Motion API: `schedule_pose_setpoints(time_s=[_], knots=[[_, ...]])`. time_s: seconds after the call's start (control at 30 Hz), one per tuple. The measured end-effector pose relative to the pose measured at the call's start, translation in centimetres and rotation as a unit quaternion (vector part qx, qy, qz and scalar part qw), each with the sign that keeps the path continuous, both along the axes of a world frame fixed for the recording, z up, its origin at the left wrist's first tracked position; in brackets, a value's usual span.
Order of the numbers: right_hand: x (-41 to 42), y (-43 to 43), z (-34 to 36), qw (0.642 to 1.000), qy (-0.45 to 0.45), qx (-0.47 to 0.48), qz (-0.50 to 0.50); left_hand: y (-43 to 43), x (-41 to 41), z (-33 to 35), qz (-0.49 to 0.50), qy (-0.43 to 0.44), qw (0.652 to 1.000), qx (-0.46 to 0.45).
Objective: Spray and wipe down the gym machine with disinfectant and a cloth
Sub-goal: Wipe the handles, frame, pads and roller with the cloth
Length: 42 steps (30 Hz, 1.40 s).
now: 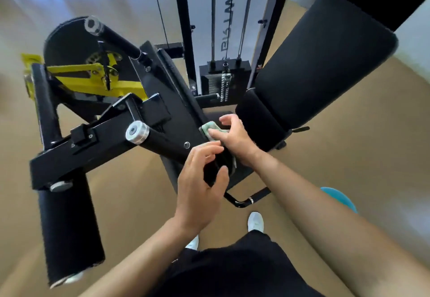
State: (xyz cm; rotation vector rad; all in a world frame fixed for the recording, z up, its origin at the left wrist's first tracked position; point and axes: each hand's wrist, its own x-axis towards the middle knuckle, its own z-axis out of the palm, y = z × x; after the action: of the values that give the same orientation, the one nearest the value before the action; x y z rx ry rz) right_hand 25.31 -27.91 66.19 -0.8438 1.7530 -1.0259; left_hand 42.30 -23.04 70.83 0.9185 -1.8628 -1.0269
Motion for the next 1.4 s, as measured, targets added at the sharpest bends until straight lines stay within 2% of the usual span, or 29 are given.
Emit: schedule_pose_setpoints(time_s=[0.17, 0.27, 0.47, 0.6, 0.87, 1.0, 1.2, 1.3, 1.4], knots=[[-0.5, 2.8, -0.7, 0.991, -0.055, 0.002, 0.126, 0.3, -3.6, -0.4, 0.125, -0.079, 0.988, -0.034], [-0.7, 1.7, -0.9, 0.985, -0.073, 0.003, 0.159, 0.7, -4.6, -0.4, 0.18, -0.104, 0.977, -0.037], [-1.2, -6.8, 0.2, 0.982, -0.003, -0.026, 0.188, 0.5, -5.0, -1.6, 0.213, -0.193, 0.952, -0.107], [-2.1, -10.8, -0.5, 0.98, 0.015, -0.012, 0.198, 0.4, -5.0, -3.3, 0.233, -0.215, 0.936, -0.15], [-3.0, -4.1, -0.3, 0.97, -0.049, -0.014, 0.237, 0.4, -5.9, -3.9, 0.286, -0.234, 0.913, -0.175], [-3.5, -6.1, -0.9, 0.966, -0.039, -0.041, 0.251, 0.4, -7.3, -3.8, 0.317, -0.259, 0.891, -0.196], [-4.1, -12.7, -0.7, 0.959, -0.028, -0.091, 0.268, 0.0, -10.0, -2.1, 0.397, -0.324, 0.845, -0.154], [-4.9, -12.5, -0.7, 0.949, -0.033, -0.085, 0.3, -2.1, -11.5, -0.7, 0.426, -0.325, 0.835, -0.127], [-6.3, -10.9, -1.3, 0.933, -0.045, -0.089, 0.347, -5.0, -12.3, 0.3, 0.447, -0.338, 0.827, -0.053]])
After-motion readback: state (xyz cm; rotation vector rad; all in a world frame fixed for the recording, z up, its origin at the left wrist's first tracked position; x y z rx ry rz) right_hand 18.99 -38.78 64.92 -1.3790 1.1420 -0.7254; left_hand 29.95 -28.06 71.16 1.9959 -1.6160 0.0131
